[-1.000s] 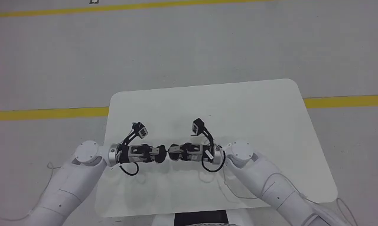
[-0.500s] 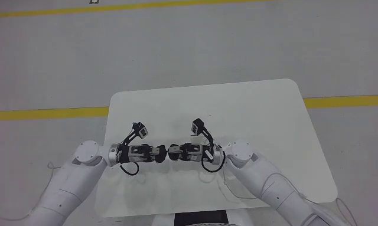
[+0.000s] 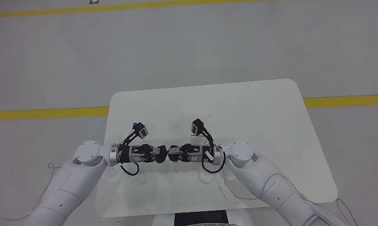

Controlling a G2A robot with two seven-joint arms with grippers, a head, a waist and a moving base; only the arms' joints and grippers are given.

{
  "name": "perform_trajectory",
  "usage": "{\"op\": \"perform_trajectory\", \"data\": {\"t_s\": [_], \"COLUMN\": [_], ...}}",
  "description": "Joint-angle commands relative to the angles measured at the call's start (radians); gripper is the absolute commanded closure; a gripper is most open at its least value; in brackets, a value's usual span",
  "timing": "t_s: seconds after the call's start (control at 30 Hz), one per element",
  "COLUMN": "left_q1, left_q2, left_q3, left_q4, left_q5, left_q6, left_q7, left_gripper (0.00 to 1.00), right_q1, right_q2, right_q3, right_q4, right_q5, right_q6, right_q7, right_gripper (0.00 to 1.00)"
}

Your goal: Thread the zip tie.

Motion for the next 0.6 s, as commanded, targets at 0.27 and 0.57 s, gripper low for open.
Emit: {"op": "perform_trajectory", "data": {"t_s": [0.27,0.57], "left_q1": [0.002,0.005], "left_q2": [0.0,0.0], "left_q3": [0.002,0.002], "left_q4": [0.0,0.0], "left_q5": [-0.001,0.0], "left_q6": [0.003,0.005], "left_q7": [-0.006,-0.01], "left_gripper": [0.93,1.0], "right_q1": [-0.001,-0.006], "right_q2": [-0.002,-0.001], "right_q3": [-0.003,0.0], "right_q4": [-0.002,-0.007], "right_q5": [0.0,-0.006], "right_q6": [0.002,0.003], "right_q7": [0.004,-0.001], "right_gripper": [1.0,0.62]}}
